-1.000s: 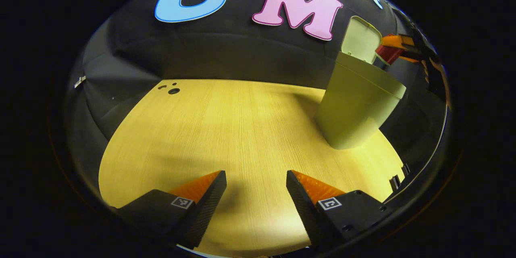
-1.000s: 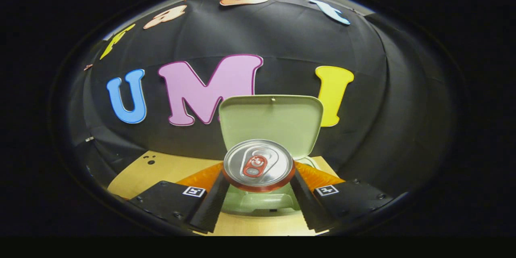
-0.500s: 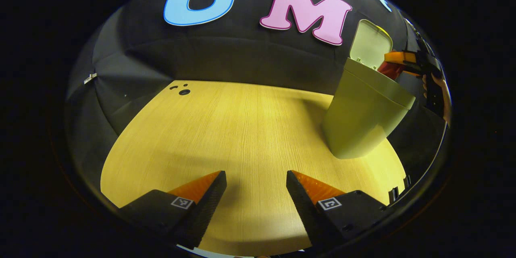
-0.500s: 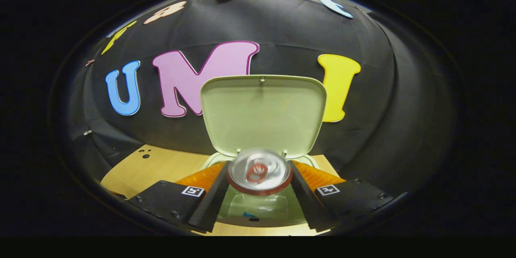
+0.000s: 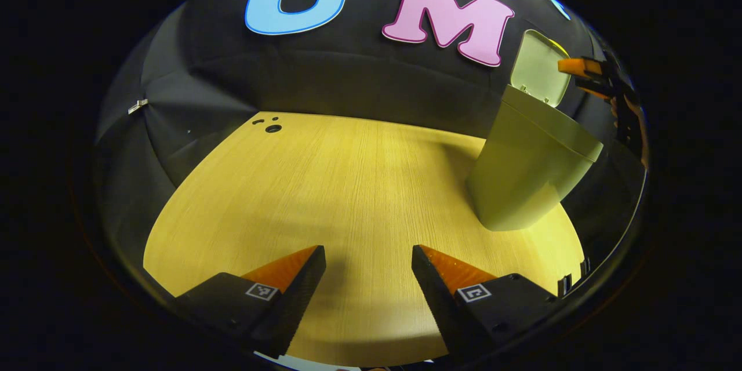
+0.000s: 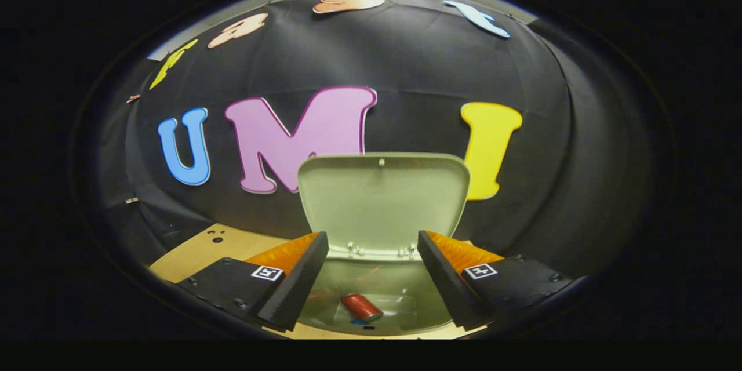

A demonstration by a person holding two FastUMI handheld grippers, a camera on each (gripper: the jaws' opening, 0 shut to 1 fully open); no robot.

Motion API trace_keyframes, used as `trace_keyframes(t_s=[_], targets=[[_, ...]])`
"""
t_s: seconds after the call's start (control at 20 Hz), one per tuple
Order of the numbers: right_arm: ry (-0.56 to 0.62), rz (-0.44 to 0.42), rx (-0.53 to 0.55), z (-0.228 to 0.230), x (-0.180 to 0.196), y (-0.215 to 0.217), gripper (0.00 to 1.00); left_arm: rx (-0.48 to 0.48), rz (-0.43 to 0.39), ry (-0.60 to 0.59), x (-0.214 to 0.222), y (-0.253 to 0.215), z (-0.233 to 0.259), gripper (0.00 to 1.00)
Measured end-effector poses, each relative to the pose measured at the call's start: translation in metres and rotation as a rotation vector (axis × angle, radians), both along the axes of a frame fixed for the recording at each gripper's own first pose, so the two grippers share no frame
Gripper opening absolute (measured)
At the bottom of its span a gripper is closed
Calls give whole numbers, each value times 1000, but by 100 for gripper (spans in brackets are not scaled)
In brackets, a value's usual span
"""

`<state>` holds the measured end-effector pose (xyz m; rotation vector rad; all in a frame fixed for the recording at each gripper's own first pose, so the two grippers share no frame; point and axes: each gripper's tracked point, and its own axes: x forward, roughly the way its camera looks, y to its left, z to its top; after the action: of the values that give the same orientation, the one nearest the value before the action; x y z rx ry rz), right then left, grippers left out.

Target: Press the lid of the desktop garbage bin to open it, pick up the crumpled paper on the desktop and throw it into the bin, then pick up the pop can on the desktop and drop it into the bin, and finally close the garbage bin lid.

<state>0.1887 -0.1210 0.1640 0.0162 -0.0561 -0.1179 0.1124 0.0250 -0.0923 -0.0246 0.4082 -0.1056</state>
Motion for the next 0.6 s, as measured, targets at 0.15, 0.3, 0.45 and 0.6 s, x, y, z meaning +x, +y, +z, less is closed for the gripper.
trace_keyframes(t_s=[0.15,0.3,0.45,0.6], targets=[[-64,-24,-24,45,1,-7,96,-12,19,1,-3,4,-2,96],[-88,-43,-25,76,12,-14,96,-24,36,8,-8,9,-6,96],[-81,-70,-14,92,25,-29,96,-24,55,17,-14,14,-10,96],[-74,-71,20,98,42,-35,96,-30,84,14,-19,17,-9,96]])
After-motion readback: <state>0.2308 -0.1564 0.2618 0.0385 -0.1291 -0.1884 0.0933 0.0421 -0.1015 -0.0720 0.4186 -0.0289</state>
